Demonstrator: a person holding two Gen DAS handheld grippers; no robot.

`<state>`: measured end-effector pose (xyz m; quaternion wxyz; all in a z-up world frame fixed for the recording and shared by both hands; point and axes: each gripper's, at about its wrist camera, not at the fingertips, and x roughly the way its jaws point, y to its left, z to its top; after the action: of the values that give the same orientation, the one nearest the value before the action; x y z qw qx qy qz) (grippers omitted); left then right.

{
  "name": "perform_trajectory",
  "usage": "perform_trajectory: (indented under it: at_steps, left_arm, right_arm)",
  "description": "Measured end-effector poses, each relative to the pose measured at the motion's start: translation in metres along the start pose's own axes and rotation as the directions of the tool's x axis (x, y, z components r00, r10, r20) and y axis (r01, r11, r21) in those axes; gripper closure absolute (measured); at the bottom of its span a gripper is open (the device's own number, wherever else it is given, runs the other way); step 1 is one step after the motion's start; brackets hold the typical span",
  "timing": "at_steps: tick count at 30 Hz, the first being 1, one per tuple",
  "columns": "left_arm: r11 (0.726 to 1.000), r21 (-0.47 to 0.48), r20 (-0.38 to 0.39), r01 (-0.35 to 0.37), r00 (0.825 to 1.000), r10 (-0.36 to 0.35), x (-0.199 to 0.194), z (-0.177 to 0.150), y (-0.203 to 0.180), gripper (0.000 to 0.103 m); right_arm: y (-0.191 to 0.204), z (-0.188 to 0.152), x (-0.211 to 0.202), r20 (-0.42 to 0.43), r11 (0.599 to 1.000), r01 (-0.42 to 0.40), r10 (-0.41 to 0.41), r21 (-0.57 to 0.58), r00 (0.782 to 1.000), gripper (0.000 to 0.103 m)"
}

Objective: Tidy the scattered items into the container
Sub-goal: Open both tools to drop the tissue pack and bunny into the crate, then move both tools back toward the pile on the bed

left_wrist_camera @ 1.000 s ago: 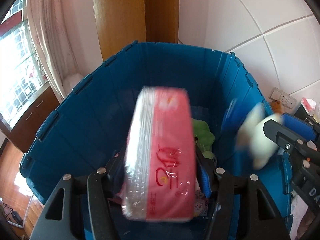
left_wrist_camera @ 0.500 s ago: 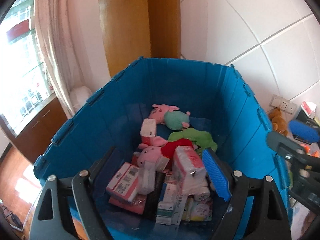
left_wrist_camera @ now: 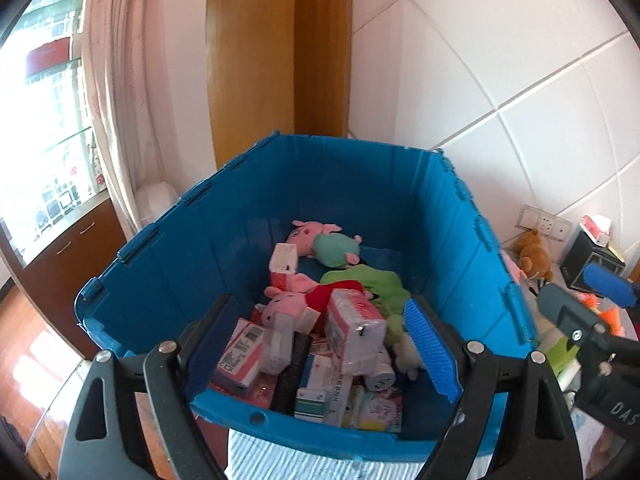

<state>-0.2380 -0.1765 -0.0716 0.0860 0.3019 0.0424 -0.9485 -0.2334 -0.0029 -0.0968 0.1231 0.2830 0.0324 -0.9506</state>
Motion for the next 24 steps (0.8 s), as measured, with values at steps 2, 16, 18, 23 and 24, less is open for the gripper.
perform_trajectory:
  at_steps: [2,16,18,23,24]
  left_arm:
    - [1.000,0.008,0.009,-0.007,1.000,0.007,-0.006,-0.001,-0.006,0.018]
    - [0.997,0.061,0.056,0.052,0.997,-0.056,-0.052,-0.019,-0.078,0.017]
    - [0.994,0.077,0.062,0.075,0.995,-0.080,-0.059,-0.023,-0.101,0.017]
    - [0.984,0.104,0.055,0.146,0.987,-0.153,-0.071,-0.044,-0.171,0.017]
    - [0.981,0.103,0.052,0.162,0.984,-0.168,-0.072,-0.049,-0.184,0.017]
  right_arm:
    - [-0.005,-0.003,-0.005,0.004,1.000,-0.002,0.002,0.011,1.000,0.023]
    - [-0.094,-0.037,-0.061,0.054,0.990,0.018,-0.026,0.139,0.998,0.023]
    - [-0.118,-0.047,-0.071,0.052,0.985,0.042,-0.051,0.168,0.997,0.023]
    - [-0.191,-0.080,-0.100,0.033,0.968,0.113,-0.124,0.225,0.992,0.023]
    - [-0.208,-0.089,-0.106,0.026,0.964,0.129,-0.139,0.232,0.990,0.023]
